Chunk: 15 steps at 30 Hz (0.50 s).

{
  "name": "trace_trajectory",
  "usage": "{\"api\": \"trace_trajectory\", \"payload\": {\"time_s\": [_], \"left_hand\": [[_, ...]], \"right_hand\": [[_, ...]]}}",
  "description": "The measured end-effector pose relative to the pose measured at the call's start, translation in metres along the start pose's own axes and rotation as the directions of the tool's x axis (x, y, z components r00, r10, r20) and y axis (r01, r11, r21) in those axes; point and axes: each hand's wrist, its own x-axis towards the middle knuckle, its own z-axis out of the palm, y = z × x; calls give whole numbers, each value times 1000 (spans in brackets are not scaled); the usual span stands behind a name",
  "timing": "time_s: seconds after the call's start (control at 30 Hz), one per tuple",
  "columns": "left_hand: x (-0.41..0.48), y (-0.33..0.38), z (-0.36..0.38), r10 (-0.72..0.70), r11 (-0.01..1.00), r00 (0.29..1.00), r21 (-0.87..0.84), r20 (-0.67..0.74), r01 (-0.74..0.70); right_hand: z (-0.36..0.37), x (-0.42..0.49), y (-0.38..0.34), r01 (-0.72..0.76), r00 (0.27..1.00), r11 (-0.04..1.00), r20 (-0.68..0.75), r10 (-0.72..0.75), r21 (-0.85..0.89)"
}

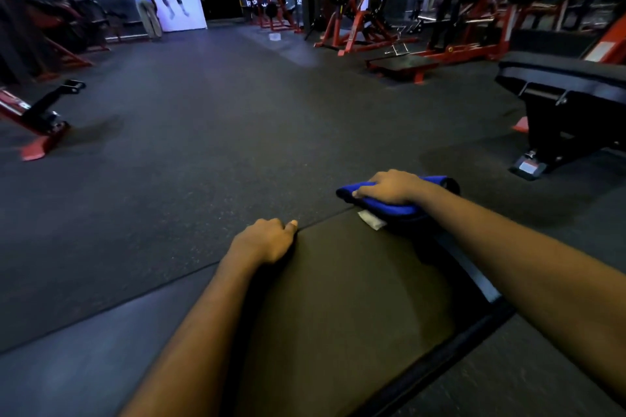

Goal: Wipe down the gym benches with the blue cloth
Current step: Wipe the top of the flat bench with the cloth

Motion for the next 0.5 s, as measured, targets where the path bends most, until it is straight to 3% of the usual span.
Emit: {"api": "trace_trajectory", "payload": {"time_s": [0.1,0.27,0.43,0.5], "left_hand": [[-6,-11,-2,-20,1000,1000,-8,-1,20],[-18,-29,-7,-39,999,999,-20,-10,39],[-28,-43,-7,-54,998,997,18,-62,55],[-30,-47,-8,-57,998,996,23,-72,59]], "right_hand": [[2,1,-23,-107,994,988,-30,105,-106],[24,-8,-75,119,993,985,2,-120,-124],[15,-9,-63,-47,998,994,-38,43,-99],[22,-15,-83,-23,998,988,-59,14,-153]]}}
